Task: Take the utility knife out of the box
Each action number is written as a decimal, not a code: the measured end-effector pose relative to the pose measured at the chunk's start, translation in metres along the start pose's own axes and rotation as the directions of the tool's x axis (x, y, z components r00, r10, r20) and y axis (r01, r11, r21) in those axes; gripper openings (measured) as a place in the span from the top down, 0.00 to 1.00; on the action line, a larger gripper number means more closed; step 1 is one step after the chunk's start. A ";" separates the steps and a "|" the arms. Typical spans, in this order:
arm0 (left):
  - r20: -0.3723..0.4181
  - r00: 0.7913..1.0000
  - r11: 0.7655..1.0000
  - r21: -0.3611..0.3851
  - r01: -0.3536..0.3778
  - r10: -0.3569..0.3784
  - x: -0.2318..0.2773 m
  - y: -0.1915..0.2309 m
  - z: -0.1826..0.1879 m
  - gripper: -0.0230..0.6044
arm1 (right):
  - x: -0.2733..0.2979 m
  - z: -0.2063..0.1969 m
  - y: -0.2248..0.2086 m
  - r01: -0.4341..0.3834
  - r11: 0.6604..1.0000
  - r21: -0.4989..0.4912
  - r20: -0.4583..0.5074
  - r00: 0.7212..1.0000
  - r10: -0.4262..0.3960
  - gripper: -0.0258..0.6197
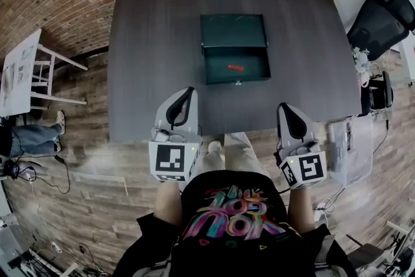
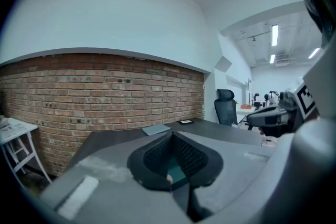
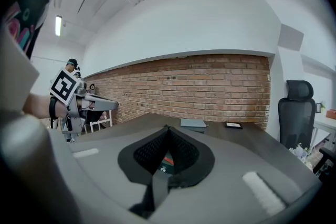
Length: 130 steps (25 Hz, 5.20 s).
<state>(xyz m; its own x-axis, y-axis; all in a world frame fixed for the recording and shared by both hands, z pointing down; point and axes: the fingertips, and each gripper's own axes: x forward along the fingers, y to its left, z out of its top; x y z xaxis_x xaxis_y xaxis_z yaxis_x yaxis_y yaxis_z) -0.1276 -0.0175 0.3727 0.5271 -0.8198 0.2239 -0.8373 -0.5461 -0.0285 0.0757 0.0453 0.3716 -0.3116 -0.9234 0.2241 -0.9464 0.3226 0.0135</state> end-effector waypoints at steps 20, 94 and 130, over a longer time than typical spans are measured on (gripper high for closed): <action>0.009 0.994 0.991 0.066 -0.113 0.113 0.131 0.027 0.059 0.96 | 0.127 0.052 -0.094 -0.184 0.983 -0.010 0.087 0.979 0.184 0.96; -0.706 0.588 0.703 0.181 0.688 -0.394 0.200 -0.076 -0.155 0.68 | 0.144 -0.005 -0.116 -0.100 0.987 0.129 -0.039 0.994 0.106 0.96; -0.856 0.385 0.555 0.144 0.819 -0.346 0.220 -0.102 -0.230 0.74 | 0.146 -0.032 -0.152 -0.007 0.980 0.201 -0.097 0.995 0.027 0.96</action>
<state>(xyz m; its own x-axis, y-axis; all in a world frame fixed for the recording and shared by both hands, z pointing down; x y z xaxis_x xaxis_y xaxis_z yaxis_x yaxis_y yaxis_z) 0.0399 -0.1028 0.6485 0.3675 0.0211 0.9298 -0.0122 -0.9995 0.0275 0.1773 -0.1316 0.4333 -0.3273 -0.8897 0.3181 -0.9420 0.2807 -0.1840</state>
